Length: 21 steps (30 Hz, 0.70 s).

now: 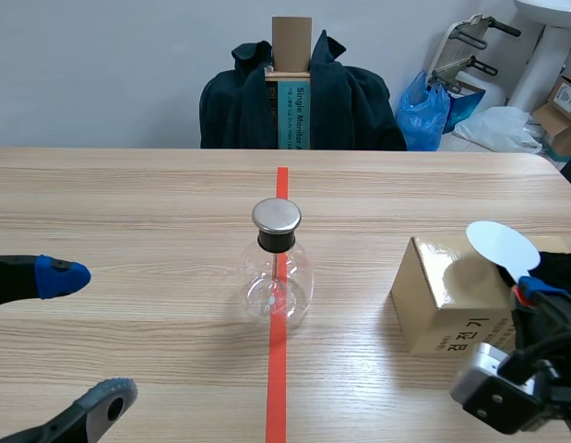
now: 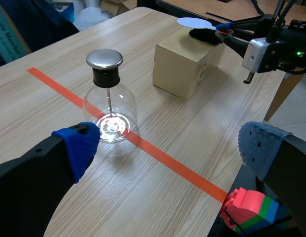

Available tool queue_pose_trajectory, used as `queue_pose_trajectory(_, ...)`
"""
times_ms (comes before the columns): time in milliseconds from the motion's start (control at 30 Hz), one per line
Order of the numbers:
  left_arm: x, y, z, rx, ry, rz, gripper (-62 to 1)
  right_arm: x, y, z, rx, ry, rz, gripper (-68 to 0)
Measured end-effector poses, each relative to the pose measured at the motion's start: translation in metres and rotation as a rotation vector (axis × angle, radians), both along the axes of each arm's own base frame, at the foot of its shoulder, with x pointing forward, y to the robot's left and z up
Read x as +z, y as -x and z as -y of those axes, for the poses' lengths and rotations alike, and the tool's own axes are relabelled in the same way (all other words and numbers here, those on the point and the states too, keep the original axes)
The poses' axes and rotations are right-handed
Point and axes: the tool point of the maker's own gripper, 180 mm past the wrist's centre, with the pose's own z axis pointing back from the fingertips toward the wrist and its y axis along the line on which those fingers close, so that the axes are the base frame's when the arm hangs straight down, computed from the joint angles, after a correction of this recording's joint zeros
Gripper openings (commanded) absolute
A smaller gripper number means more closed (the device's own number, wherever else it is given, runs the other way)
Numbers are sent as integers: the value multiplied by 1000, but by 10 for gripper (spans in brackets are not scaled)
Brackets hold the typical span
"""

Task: Do the electroscope experiment.
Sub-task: 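Put the plate down on the right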

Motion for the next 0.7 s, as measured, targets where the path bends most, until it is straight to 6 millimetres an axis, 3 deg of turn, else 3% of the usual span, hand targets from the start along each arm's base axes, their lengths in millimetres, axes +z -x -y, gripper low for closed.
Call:
queue_pose_trajectory(200,0,-1,0,0,-2,4,-6,2,-1,-20,85,-16,16,-666)
queue_pose_trajectory(367,0,-1,0,1,-3,3,-6,1,0,-18,73,-17,12,-662)
queue_pose_trajectory(433,0,-1,-1,1,-4,2,-6,1,0,-18,73,-17,12,-610)
queue_pose_trajectory(567,-1,-1,-1,1,-7,0,-6,0,0,-17,68,-20,9,-416)
queue_pose_trajectory(700,-1,-1,-1,1,-7,0,-6,0,0,-16,59,-25,7,-297)
